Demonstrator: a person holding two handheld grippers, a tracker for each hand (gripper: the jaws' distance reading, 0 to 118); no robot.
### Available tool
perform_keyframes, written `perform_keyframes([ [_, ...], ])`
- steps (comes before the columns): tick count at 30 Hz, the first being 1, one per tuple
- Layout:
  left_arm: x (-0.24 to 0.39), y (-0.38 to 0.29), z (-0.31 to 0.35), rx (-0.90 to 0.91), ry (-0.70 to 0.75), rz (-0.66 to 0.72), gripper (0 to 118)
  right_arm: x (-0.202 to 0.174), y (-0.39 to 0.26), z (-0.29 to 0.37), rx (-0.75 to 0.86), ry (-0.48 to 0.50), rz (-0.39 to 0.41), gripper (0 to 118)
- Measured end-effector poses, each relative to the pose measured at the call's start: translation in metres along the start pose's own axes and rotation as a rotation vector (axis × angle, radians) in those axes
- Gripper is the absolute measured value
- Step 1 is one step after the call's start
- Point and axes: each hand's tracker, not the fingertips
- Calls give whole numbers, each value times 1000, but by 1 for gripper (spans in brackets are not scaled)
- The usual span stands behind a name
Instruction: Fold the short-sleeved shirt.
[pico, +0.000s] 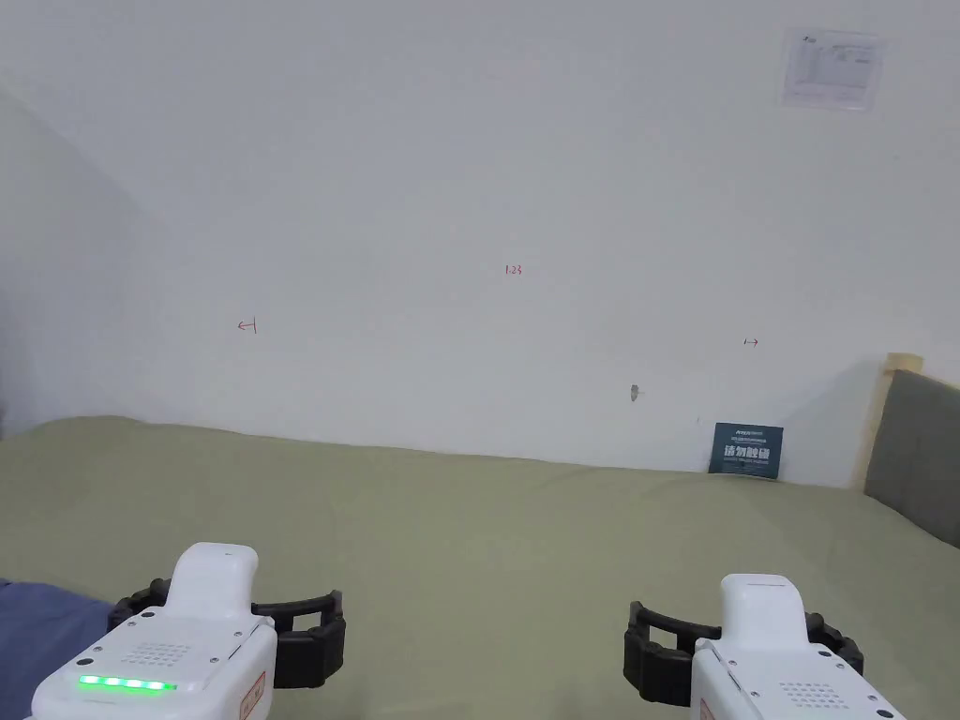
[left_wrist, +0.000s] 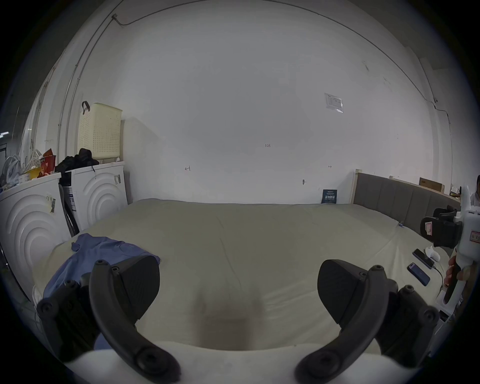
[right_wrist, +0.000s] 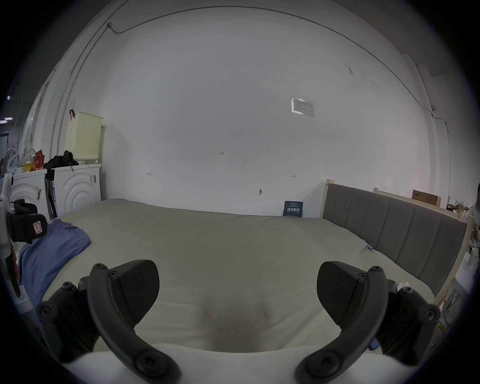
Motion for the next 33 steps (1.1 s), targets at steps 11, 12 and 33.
perform_keyframes([
  [11,2,-1,2,-2,10,-18,118,-2,1,0,-8,11,16,118],
  [12,1,0,3,0,10,-13,118,-2,1,0,-3,11,12,118],
  [33,-2,3,2,6,-29,36,118,1,5,2,10,11,0,118],
])
